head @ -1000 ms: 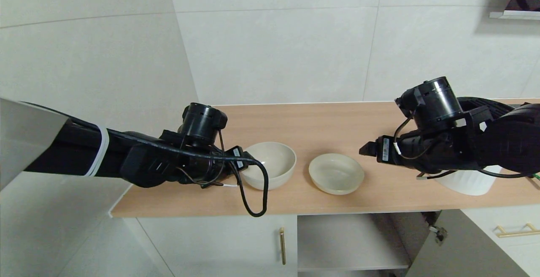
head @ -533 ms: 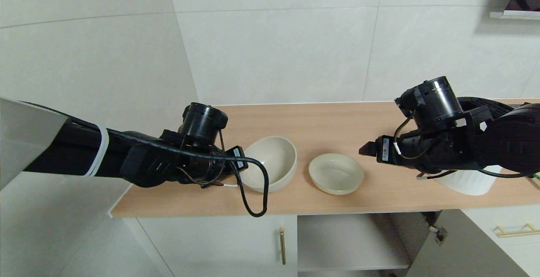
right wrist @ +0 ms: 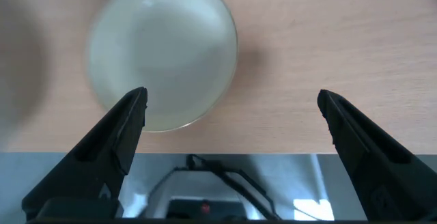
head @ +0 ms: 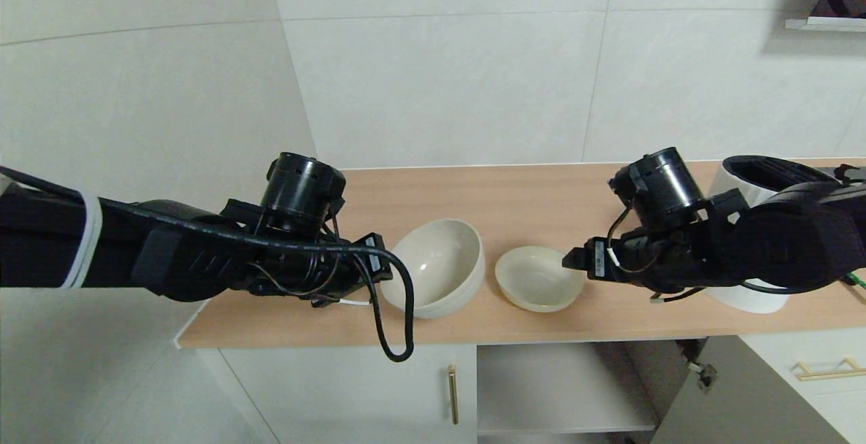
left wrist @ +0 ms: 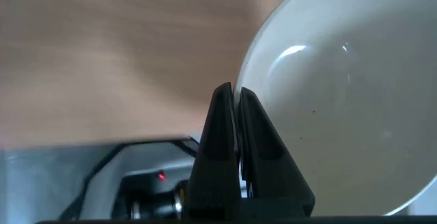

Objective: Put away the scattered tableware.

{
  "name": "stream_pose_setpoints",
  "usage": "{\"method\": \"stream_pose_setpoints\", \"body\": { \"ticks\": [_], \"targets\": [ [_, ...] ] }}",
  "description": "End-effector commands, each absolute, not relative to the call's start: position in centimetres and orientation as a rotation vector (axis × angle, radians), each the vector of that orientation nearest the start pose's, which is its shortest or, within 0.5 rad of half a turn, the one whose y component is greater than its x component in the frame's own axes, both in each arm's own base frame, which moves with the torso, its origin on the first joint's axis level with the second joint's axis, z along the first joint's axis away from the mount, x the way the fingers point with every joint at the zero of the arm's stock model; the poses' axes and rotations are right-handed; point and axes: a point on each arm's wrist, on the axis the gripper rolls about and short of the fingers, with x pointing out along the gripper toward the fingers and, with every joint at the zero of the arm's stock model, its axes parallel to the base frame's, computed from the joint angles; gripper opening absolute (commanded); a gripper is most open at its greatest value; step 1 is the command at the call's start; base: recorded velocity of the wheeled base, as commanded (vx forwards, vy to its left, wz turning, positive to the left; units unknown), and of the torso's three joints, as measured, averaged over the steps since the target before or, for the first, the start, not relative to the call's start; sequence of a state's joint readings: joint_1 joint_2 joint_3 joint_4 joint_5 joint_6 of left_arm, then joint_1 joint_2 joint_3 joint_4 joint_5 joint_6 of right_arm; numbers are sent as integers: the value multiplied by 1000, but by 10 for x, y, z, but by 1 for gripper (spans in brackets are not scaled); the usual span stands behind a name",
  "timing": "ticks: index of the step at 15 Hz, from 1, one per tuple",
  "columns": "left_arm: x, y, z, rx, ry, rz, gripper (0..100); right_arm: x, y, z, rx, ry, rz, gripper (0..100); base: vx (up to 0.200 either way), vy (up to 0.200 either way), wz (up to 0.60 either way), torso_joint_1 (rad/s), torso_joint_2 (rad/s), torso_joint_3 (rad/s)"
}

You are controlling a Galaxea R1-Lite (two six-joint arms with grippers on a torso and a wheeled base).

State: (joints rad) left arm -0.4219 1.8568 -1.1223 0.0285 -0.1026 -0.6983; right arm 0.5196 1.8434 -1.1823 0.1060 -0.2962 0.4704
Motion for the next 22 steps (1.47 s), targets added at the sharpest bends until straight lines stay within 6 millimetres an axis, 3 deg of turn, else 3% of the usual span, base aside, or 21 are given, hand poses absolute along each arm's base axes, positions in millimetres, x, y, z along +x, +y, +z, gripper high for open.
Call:
{"method": "stream_pose_setpoints", "body": {
  "ticks": [1, 7, 16, 17, 22],
  "targets": [
    [301, -137, 169, -536, 866, -226, 0, 307, 168, 148, 102, 779, 12, 100, 0, 0, 0, 0, 0, 0],
    [301, -136, 168, -537, 867, -226, 0, 331, 177, 117, 57, 758, -92, 100, 0, 0, 0, 0, 0, 0],
    [302, -135, 167, -539, 869, -219, 0, 340, 180, 113, 84, 706, -88, 100, 0, 0, 0, 0, 0, 0],
    [302, -135, 167, -539, 868, -219, 0, 340, 181, 113, 85, 707, -85, 0, 0, 0, 0, 0, 0, 0],
    [302, -134, 167, -540, 867, -218, 0, 339, 180, 114, 90, 704, -83, 0, 0, 0, 0, 0, 0, 0]
  ]
}}
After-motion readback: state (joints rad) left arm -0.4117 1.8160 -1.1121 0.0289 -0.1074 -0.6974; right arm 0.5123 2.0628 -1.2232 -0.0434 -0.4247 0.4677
